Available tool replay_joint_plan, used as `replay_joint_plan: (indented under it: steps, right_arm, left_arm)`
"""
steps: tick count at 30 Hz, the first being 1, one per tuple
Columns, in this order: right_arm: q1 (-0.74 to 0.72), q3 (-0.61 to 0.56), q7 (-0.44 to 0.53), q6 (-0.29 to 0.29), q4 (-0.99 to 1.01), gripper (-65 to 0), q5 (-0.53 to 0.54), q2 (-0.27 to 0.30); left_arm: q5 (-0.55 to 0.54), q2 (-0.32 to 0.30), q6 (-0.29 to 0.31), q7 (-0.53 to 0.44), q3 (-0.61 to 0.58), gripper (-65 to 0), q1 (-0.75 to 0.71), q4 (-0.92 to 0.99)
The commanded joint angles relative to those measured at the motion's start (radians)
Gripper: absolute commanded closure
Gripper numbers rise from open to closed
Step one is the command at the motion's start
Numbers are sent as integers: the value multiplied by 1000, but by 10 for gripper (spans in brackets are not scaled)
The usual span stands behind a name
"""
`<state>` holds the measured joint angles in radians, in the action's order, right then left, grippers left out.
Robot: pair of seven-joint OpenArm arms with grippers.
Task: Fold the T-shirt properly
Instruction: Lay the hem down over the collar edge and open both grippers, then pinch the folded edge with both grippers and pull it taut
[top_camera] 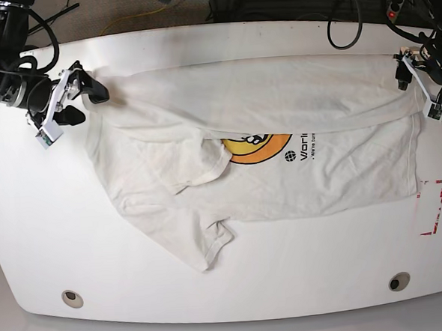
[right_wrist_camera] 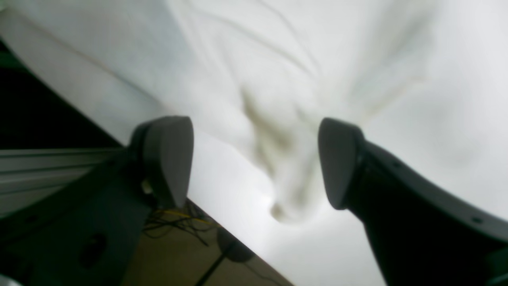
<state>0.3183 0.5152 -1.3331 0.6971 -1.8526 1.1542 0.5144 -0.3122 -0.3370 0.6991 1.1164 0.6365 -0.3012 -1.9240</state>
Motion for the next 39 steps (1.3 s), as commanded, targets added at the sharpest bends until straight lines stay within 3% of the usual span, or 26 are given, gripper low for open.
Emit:
replay_joint_plan:
  steps: [1,4,8,10,14,17,25,30,35,39]
  right_arm:
    - [-6,9,8,1,-19,-472,0,-21]
    - [-8,7,8,1,-14,-468,-3,-72]
    - [-23,-50,10,1,5,-385,-43,-132]
    - [-43,-69,11,1,37,-347,-113,-153]
    - [-67,-73,17,1,118,-298,-265,-208]
    - [-78,-74,47,1,163,-298,-326,-208]
    - [-55,-73,60,1,193,-298,-441,-64]
    - [-41,-73,68,1,187,-298,-440,11]
    - [-32,-31,30,1,90,-298,-438,-4]
    - [-44,9,-24,1,-34,-298,-438,-98]
  left_arm:
    - [11,3,-1,-9,-27,-412,3,-13]
    - [51,34,-1,-9,-79,-336,-10,-13]
    - [195,89,-1,-17,-113,-260,-31,-9]
    - [262,121,-1,-17,-123,-253,-31,2]
    - [324,128,-1,-46,-129,-253,-31,77]
    - [328,92,-1,-104,-136,-253,-36,148]
    - [327,-14,-1,-197,-163,-251,-33,314]
    - [324,-20,-1,-193,-160,-253,-36,289]
    - [322,9,-1,-158,-159,-256,-48,182]
    - [322,31,-1,-111,-132,-257,-45,94]
